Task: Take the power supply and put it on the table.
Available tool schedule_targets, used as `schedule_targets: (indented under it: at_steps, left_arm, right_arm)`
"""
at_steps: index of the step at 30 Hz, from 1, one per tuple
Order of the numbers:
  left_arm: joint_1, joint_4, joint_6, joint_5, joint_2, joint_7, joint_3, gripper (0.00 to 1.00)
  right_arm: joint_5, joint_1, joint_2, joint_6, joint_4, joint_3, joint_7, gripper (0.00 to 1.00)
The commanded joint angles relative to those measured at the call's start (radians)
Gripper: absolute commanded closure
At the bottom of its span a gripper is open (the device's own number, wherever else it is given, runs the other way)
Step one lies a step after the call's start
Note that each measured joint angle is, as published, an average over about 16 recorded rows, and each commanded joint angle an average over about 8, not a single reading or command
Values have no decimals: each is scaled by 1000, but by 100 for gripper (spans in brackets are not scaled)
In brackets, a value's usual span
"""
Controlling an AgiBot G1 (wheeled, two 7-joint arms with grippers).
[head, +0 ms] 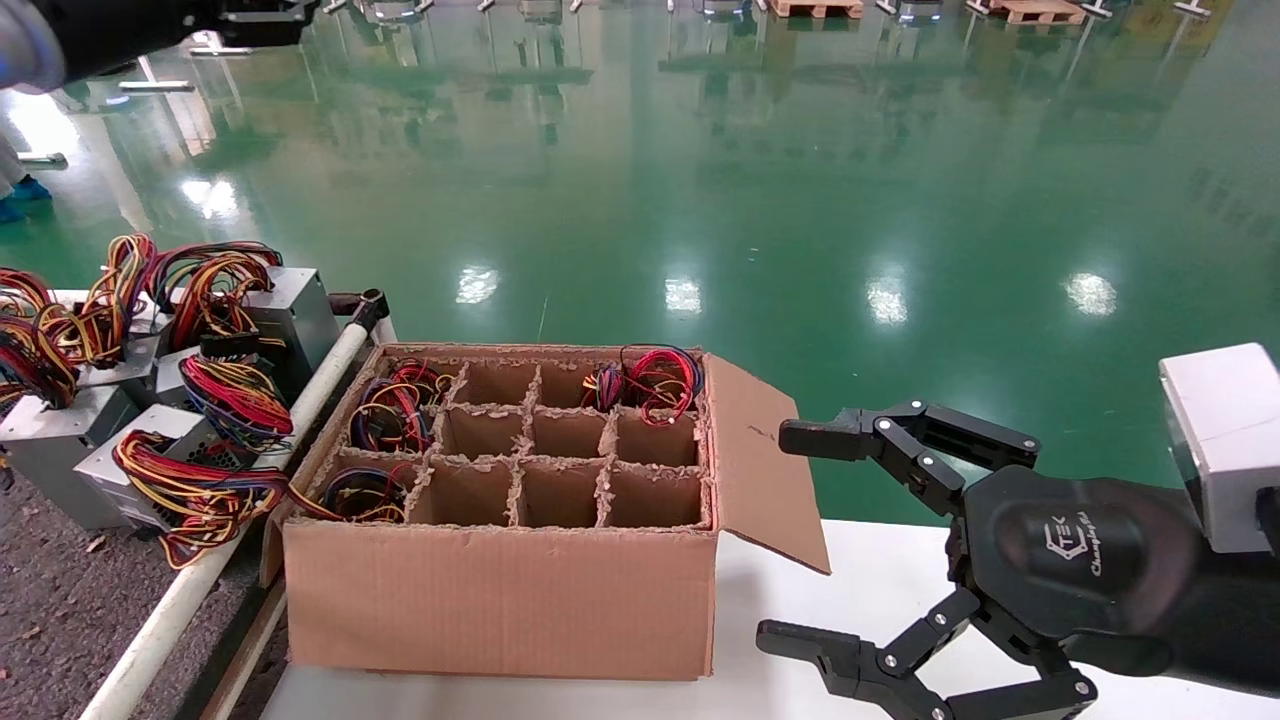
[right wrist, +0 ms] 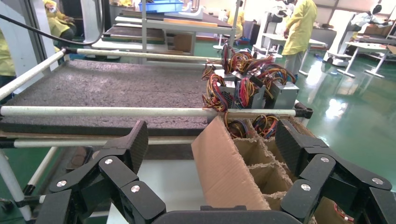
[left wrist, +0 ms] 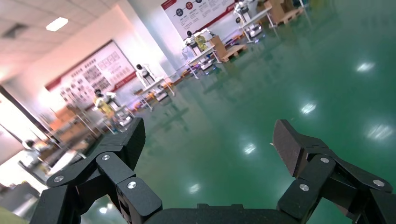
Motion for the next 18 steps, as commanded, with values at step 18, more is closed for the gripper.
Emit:
schedule_targets:
  at_steps: [18]
  left_arm:
    - [194,-253,100,-118,-67,-207,-31,0]
  right_arm:
    - [0,0,0,0,0,0,0,0]
